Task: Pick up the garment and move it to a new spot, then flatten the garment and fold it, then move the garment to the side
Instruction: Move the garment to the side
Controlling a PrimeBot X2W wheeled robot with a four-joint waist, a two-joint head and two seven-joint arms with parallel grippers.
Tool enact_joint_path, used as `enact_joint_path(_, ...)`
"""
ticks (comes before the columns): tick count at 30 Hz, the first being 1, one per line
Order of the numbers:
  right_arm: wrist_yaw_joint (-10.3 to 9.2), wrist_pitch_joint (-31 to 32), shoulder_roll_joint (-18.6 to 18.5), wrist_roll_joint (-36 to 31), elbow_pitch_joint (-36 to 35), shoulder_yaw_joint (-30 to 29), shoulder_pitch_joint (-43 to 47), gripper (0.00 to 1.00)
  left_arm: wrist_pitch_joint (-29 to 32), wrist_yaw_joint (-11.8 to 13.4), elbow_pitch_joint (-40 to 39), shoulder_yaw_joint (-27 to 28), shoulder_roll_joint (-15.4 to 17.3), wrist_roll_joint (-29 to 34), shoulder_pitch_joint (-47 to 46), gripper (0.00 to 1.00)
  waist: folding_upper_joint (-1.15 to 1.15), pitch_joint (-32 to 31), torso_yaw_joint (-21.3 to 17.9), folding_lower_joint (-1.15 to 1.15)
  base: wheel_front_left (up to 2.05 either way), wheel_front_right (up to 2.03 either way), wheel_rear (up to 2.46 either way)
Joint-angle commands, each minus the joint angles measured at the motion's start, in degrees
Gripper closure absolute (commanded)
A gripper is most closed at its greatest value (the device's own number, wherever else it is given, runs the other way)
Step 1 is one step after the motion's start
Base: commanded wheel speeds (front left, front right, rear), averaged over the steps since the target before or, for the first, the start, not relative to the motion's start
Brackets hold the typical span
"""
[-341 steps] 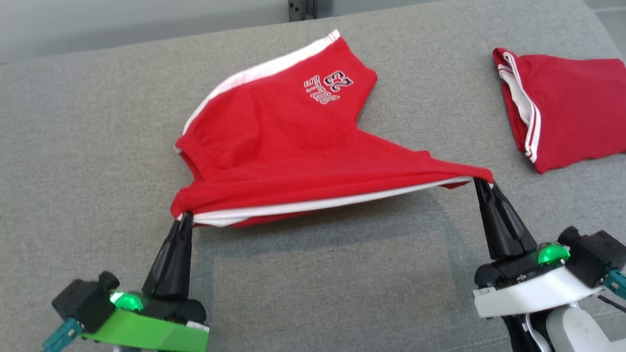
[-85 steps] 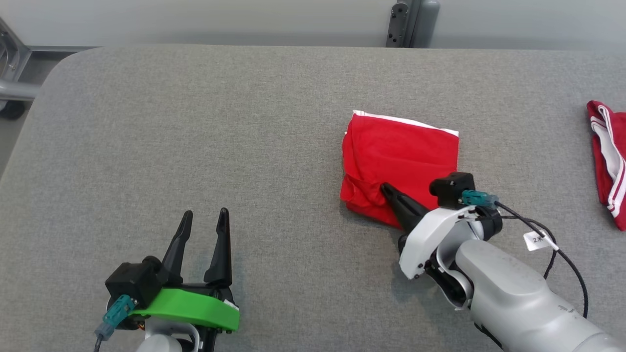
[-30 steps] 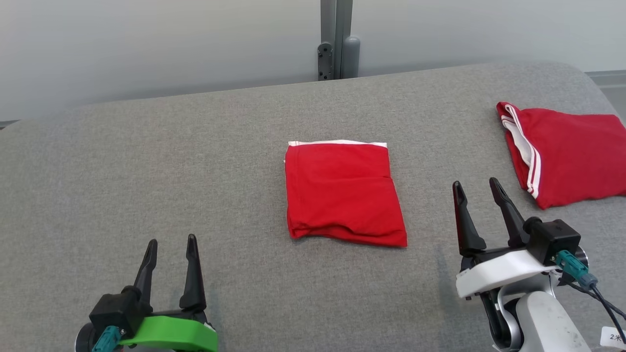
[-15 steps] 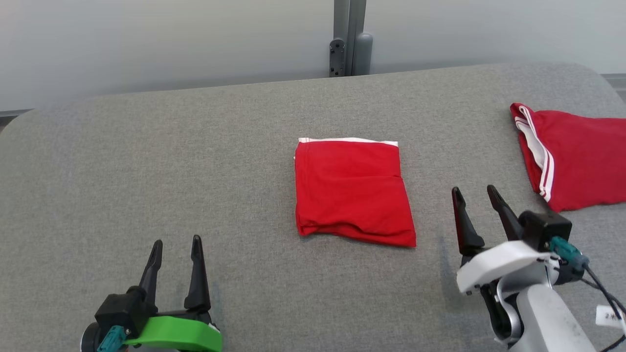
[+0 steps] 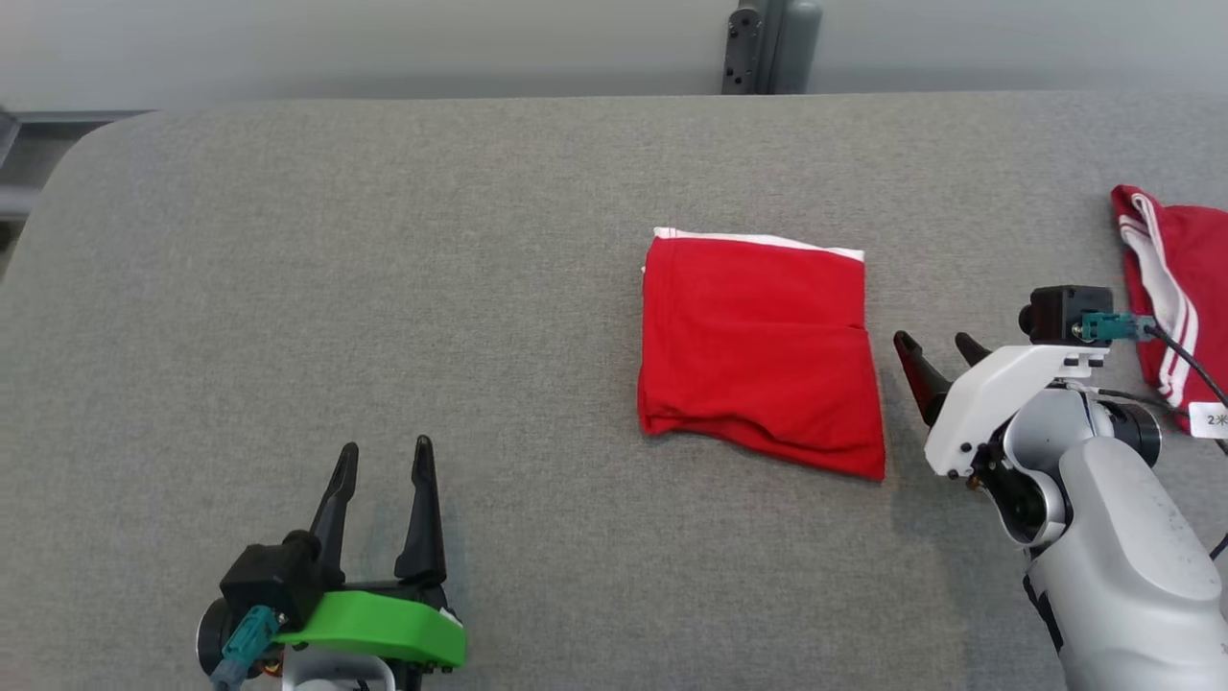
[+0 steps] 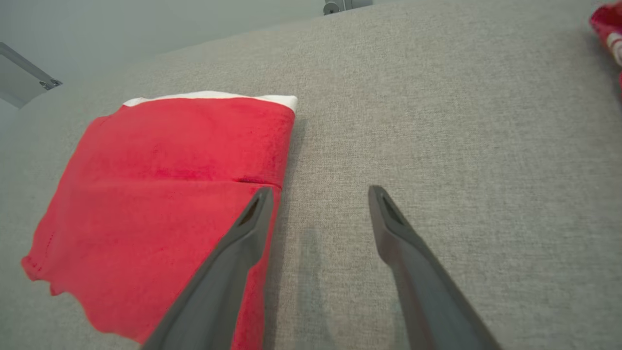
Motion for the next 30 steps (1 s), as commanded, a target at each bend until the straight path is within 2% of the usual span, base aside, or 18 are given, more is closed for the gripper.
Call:
enact_joint_path(1,-0.01,0.4,-0.2,1.0,1.0,0.5,-1.0,0.00,-0.2,-0.1,0.3,0.0,0.0,-0.4,-1.3,0.00,0.00,2.9,3.4,0.00,0.00,0.00,0.00)
enact_joint_path(9,-0.01,2.0,-1.6,6.6,5.4,4.0,-2.8,0.00,-0.2,-0.4,0.6,0.0,-0.3,-0.4,-1.8,0.00,0.00,4.2,5.9,0.00,0.00,0.00,0.00)
enact_joint_path(10,-0.01,2.0,-1.7,6.9,5.8,4.4,-2.9,0.06,-0.2,-0.3,0.6,0.0,-0.3,-0.4,-1.8,0.00,0.00,4.1,6.0,0.00,0.00,0.00,0.00)
enact_joint_path(11,-0.01,1.9,-1.7,7.3,6.2,4.8,-3.0,0.54,-0.2,-0.3,0.6,0.0,-0.3,-0.5,-1.7,0.00,0.00,4.1,6.0,0.00,0.00,0.00,0.00)
enact_joint_path(13,-0.01,1.4,-1.9,7.8,6.7,5.8,-3.4,0.77,-0.2,-0.1,0.5,-0.1,-0.3,-0.7,-1.6,0.00,0.00,3.8,5.8,0.00,0.00,0.00,0.00)
enact_joint_path(14,-0.01,1.0,-2.1,8.1,6.8,6.4,-3.6,0.93,-0.2,0.0,0.5,-0.1,-0.3,-0.6,-1.4,0.00,0.00,3.6,5.6,0.00,0.00,0.00,0.00)
enact_joint_path(15,-0.01,0.7,-2.2,8.4,6.9,6.6,-3.8,1.00,-0.2,-0.1,0.4,-0.2,-0.3,-0.5,-1.3,0.00,0.00,3.4,5.4,0.00,0.00,0.00,0.00)
enact_joint_path(19,-0.01,-1.0,-3.2,9.5,6.2,9.1,-4.4,1.00,-0.2,-0.9,0.2,-0.3,-0.3,-0.6,-0.6,0.00,0.00,2.6,3.4,0.00,0.00,0.00,0.00)
enact_joint_path(23,-0.02,-2.3,-4.6,10.6,4.4,11.7,-4.4,1.00,-0.2,-1.4,-0.1,0.1,-0.3,0.8,0.3,0.00,0.00,2.0,-0.7,0.00,0.00,0.00,0.00)
enact_joint_path(30,-0.01,-4.3,-7.6,11.3,0.1,13.1,-2.7,1.00,-0.1,-2.5,-0.5,-0.2,-0.2,2.5,-0.1,0.00,0.00,2.5,-11.6,0.00,0.00,0.00,0.00)
